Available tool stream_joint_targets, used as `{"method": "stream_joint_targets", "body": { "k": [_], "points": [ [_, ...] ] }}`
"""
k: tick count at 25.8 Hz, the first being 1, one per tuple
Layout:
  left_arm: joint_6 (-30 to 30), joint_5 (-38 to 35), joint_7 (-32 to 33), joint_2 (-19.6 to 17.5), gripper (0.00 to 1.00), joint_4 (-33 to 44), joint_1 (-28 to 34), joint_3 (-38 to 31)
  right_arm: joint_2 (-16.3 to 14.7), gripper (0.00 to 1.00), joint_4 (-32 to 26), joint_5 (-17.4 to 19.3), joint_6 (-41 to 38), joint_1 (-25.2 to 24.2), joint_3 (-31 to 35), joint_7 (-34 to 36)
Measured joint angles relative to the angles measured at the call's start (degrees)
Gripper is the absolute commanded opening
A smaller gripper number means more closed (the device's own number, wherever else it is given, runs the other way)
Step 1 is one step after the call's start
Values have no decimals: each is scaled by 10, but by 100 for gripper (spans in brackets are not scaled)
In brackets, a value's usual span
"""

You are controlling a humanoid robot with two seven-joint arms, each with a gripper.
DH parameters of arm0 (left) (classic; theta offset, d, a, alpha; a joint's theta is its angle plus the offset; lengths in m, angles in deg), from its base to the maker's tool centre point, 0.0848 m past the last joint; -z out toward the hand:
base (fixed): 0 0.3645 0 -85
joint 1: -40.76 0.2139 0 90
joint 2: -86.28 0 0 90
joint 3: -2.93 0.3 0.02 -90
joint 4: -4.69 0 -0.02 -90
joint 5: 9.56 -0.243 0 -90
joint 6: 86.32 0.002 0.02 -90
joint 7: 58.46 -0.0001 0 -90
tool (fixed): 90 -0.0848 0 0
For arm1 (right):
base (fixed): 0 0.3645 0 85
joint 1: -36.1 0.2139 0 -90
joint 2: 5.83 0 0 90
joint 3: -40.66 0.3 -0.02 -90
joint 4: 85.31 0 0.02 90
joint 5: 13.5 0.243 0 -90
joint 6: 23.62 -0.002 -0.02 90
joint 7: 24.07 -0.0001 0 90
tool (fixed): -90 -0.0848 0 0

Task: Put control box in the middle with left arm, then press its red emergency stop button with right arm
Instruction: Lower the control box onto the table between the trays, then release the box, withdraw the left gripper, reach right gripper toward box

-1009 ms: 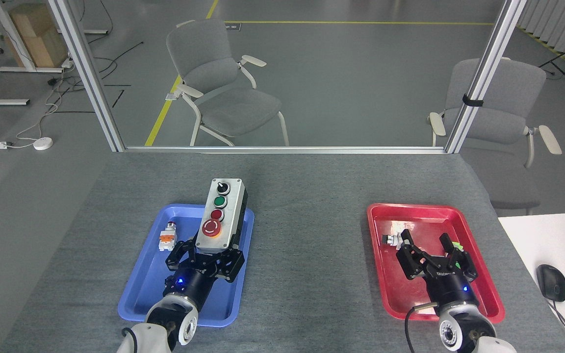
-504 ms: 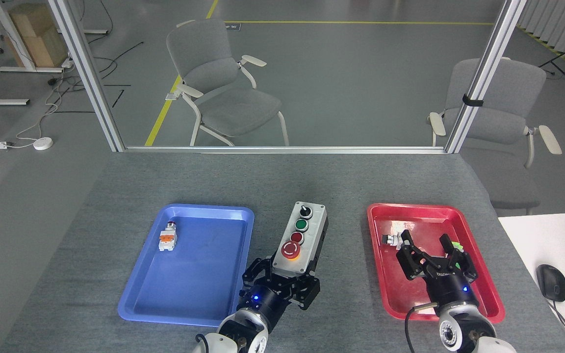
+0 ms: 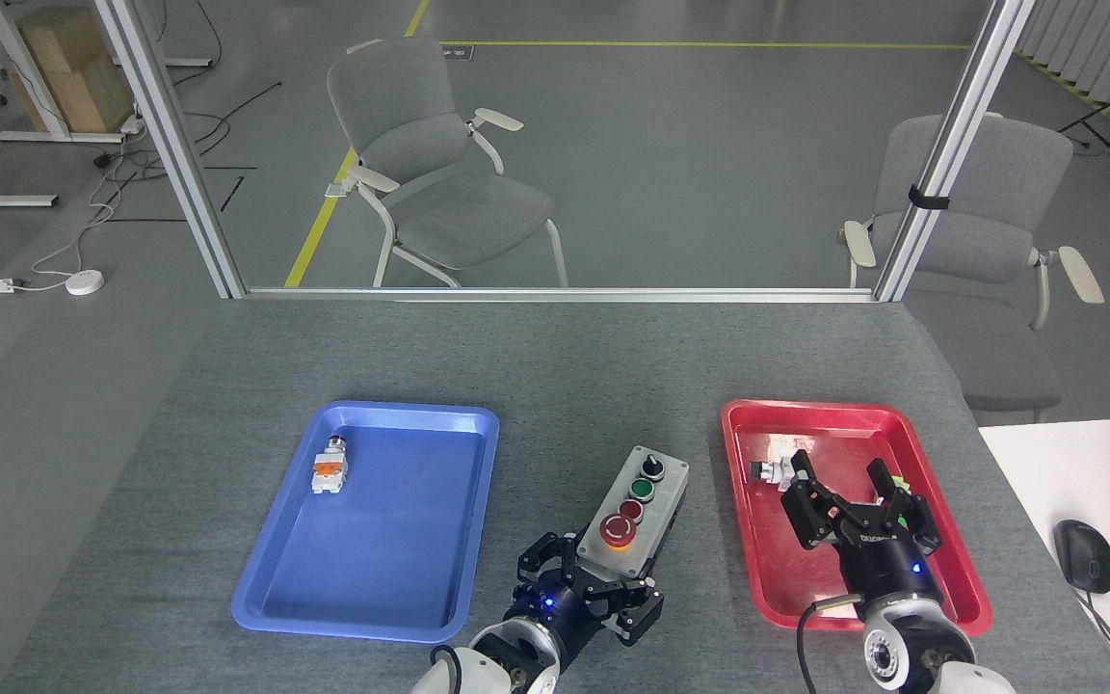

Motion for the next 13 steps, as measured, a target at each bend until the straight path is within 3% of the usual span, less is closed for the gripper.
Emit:
{"method": "stream_joint_targets", "body": {
  "k": [2,7,13],
  "points": [
    [0,1,0,0,4,-11,-4,2,0,100,0,0,0,0,0,0],
    [0,3,0,1,30,-33,-13,4,0,100,0,7,1,0,1,2],
    [5,4,-1,1,88,-45,-17,5,-1,99,2,20,2,0,1,2]
  ]
}}
